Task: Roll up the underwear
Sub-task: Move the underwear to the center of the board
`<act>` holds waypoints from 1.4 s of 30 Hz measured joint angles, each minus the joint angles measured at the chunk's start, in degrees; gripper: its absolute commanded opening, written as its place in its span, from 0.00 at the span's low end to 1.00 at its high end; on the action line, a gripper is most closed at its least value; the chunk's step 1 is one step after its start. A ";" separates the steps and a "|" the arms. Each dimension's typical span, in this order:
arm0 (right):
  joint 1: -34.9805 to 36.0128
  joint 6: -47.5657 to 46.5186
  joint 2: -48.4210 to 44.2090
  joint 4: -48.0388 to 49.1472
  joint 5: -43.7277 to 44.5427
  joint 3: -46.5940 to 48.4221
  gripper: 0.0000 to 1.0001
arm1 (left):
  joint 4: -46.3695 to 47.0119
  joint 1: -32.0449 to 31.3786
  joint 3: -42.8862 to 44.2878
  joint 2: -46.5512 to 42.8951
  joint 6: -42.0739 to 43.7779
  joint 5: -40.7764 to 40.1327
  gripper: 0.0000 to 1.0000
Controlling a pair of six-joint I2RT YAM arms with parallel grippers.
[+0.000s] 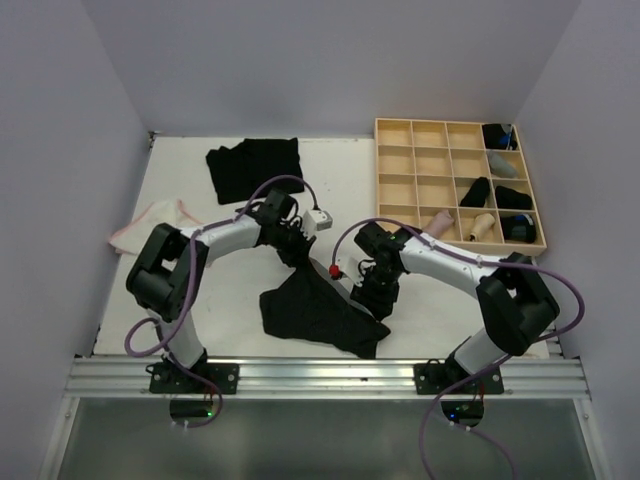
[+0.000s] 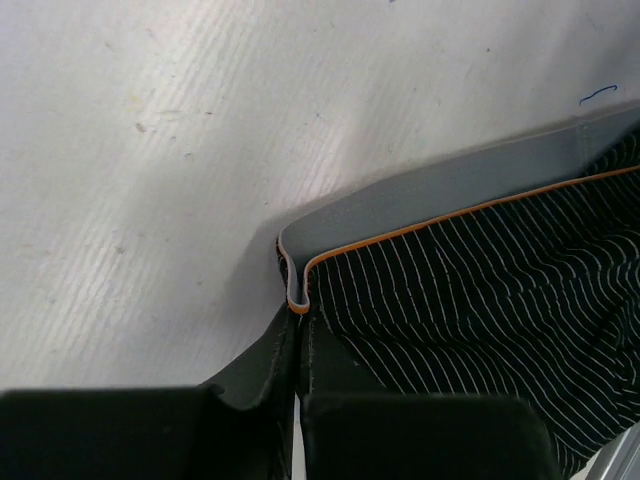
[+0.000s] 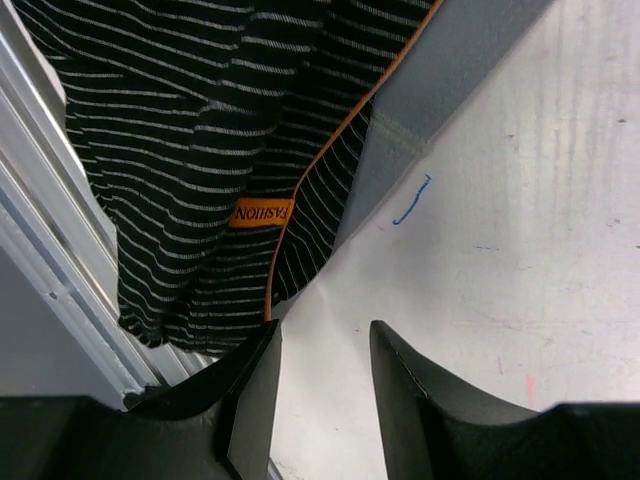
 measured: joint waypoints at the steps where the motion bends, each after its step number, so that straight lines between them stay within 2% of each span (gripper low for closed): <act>1: -0.02 -0.02 0.00 0.00 0.37 0.09 0.44 | 0.20 0.31 -0.33 -0.92 -0.07 -0.07 0.00; 4: -0.04 0.04 -0.13 0.02 1.60 1.57 0.42 | 0.50 2.95 -3.48 -8.09 0.57 0.50 0.00; 9: -1.99 3.06 -0.11 0.66 2.19 6.75 0.43 | 1.84 10.60 -13.94 -30.69 8.04 2.27 0.00; 13: -5.38 7.52 -0.11 4.20 -0.85 9.31 0.47 | 1.40 10.25 -22.23 -44.57 16.59 5.53 0.00; 19: -8.07 12.72 1.73 10.69 -5.25 9.42 0.45 | -4.70 9.66 -30.47 -55.23 34.01 5.77 0.00; 23: -8.31 15.98 6.25 13.64 -8.07 9.64 0.49 | -10.60 9.09 -34.25 -63.95 47.04 4.98 0.00; 27: -8.52 19.56 9.73 15.04 -10.95 10.21 0.50 | -13.70 7.93 -37.44 -71.87 55.84 3.72 0.00; 35: -8.66 30.75 17.00 17.05 -17.29 14.82 0.57 | -15.76 7.28 -38.40 -72.15 62.01 2.49 0.00; 39: -8.63 34.82 19.67 17.73 -17.40 17.14 0.57 | -15.34 7.26 -38.38 -70.40 62.16 2.43 0.00; 42: -8.63 36.33 21.79 18.16 -17.22 17.64 0.51 | -14.95 7.13 -38.38 -69.31 62.14 2.25 0.00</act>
